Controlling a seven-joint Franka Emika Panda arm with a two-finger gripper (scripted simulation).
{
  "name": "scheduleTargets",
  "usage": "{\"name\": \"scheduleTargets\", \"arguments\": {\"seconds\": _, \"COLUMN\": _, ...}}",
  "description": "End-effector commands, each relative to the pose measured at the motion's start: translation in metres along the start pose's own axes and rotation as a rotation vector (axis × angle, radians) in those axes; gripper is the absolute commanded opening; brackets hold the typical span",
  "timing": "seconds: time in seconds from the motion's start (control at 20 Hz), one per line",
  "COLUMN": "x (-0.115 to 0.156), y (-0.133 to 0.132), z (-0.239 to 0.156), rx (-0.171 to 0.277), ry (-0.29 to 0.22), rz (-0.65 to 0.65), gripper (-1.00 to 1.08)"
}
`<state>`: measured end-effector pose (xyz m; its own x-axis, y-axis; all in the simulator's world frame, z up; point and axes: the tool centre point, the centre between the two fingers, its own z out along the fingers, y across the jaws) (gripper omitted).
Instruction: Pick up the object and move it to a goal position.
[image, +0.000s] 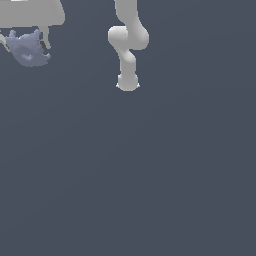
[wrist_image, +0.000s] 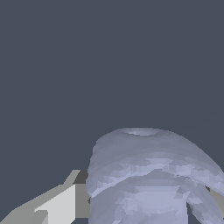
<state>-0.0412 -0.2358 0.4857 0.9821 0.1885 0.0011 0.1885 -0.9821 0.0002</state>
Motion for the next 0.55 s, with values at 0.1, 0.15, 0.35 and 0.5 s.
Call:
{"name": "scheduleTargets", "arguments": {"seconds": 0.1, "x": -0.004, "y": 0.007, "z": -0.015, "rx": 0.0, "ry": -0.001, "rz": -0.001, "gripper": -1.0}}
{"name": "scheduleTargets", "arguments": {"seconds": 0.15, "x": -0.004, "y": 0.008, "z": -0.017, "rx": 0.0, "ry": -0.001, "rz": -0.001, "gripper": -1.0}}
{"name": "scheduleTargets", "arguments": {"seconds": 0.35, "x": -0.005, "y": 0.01, "z": -0.021, "rx": 0.0, "ry": -0.001, "rz": -0.001, "gripper": -1.0}}
{"name": "scheduleTargets", "arguments": {"seconds": 0.5, "x": -0.005, "y": 0.011, "z": -0.022, "rx": 0.0, "ry": -0.001, "rz": -0.001, "gripper": -1.0}}
